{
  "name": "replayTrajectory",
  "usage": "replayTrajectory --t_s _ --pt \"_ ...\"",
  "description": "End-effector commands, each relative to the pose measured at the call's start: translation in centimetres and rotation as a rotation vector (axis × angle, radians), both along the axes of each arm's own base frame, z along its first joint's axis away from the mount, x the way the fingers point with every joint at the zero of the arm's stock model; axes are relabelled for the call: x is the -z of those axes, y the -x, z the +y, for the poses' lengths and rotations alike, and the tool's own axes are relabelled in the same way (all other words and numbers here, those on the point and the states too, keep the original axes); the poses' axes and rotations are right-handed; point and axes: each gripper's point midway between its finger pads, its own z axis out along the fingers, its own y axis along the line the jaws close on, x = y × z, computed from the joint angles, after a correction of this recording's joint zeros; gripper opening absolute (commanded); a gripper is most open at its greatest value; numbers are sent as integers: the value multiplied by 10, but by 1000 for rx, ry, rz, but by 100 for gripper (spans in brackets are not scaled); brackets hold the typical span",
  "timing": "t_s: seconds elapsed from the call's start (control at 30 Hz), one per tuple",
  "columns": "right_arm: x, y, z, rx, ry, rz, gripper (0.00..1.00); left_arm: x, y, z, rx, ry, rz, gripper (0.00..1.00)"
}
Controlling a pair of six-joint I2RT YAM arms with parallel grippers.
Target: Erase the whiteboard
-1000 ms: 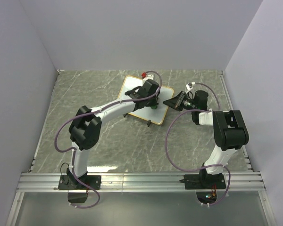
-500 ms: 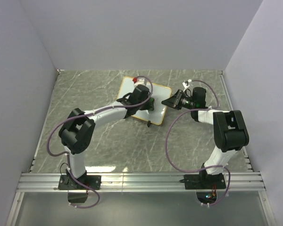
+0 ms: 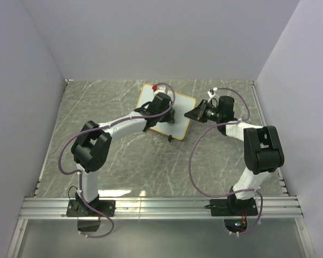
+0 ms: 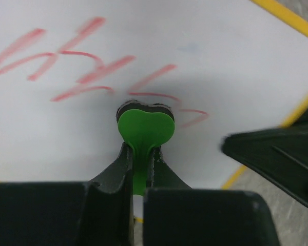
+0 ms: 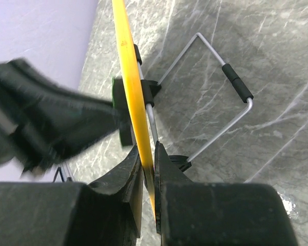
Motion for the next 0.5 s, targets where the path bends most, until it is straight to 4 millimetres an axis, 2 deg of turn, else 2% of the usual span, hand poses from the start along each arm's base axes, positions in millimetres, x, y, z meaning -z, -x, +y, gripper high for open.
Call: replayTrajectory --t_s 0.0,0.07,0.1,0.17,0.2,0.27,0.3,0.37,0.4,0.47 --pt "30 17 0 35 59 173 0 6 41 -64 191 27 38 0" --pt "31 20 2 29 64 178 0 -1 44 -76 221 38 25 0" --pt "30 21 3 26 67 177 0 -11 42 -82 235 42 4 0" --pt "29 24 3 20 76 182 0 -11 33 -79 215 7 -11 0" --pt "28 26 2 18 78 180 0 -20 26 -79 210 7 -29 0" --pt "26 30 2 15 85 184 0 -14 6 -67 179 -1 -17 0" --pt "25 32 2 15 88 185 0 -17 -11 -55 148 7 -16 0" --pt "23 37 2 10 94 191 0 -6 -23 -41 121 4 14 0" --pt "21 38 2 10 99 188 0 -2 -36 -25 87 2 19 0" --pt "20 42 2 -1 115 191 0 7 -47 -9 59 -8 29 0"
